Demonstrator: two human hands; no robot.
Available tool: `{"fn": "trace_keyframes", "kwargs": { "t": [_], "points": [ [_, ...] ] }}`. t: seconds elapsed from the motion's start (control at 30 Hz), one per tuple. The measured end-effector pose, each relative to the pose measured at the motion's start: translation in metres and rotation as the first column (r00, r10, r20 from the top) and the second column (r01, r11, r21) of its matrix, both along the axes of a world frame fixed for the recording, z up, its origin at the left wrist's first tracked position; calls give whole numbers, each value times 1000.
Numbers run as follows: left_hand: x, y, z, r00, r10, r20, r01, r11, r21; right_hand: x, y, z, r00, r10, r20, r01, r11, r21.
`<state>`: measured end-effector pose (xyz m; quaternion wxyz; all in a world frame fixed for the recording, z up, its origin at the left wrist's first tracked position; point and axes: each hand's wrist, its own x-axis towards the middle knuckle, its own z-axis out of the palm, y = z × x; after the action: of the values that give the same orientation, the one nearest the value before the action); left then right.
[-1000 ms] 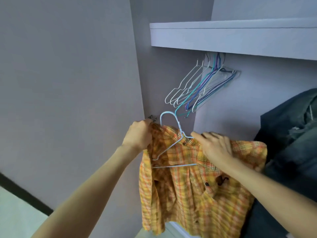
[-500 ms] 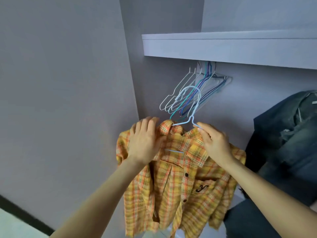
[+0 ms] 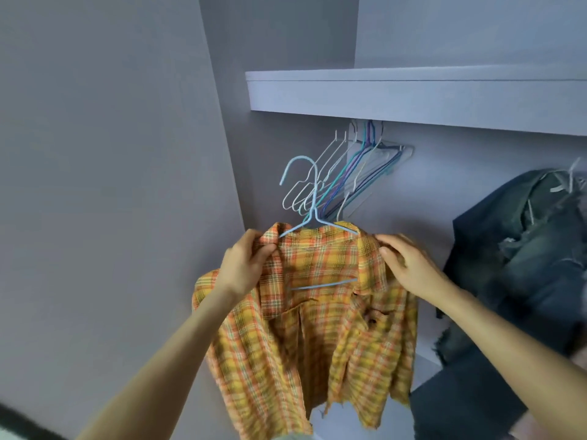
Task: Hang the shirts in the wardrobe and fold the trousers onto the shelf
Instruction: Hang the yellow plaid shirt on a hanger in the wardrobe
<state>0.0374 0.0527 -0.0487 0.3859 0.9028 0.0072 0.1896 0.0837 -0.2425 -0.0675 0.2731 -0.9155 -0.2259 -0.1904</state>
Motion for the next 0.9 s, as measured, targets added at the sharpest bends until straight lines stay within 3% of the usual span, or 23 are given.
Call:
{"fn": "trace_keyframes", "kwargs": {
  "t": [0.1, 0.2, 0.33, 0.5, 0.63, 0.73, 0.9],
  "points": [
    [2, -6, 1, 1000, -4, 21, 3, 999, 40, 4, 0, 0, 1000, -26, 1, 26, 992, -120],
    [4, -10, 4, 996, 7, 93, -19, 992, 128, -2, 3, 5, 999, -29, -22, 29, 1000, -11],
    [5, -1, 11, 997, -73, -8, 73, 955, 286, -6, -3, 17, 946, -248, 210, 267, 962, -66],
    [5, 9, 16, 995, -79, -60, 94, 943, 318, -10, -11, 31, 869, -252, 426, 285, 959, -13],
    [5, 9, 18, 998, -29, -49, 42, 959, 282, -4, -14, 25, 877, -169, 449, 236, 967, -98],
    [1, 5, 12, 994, -28, -105, 65, 925, 375, 0, -19, 20, 882, -229, 411, 270, 962, -42],
    [-1, -2, -2, 998, 28, 49, -47, 894, 446, -3, -17, 15, 881, -281, 380, 299, 954, 12]
  ]
}}
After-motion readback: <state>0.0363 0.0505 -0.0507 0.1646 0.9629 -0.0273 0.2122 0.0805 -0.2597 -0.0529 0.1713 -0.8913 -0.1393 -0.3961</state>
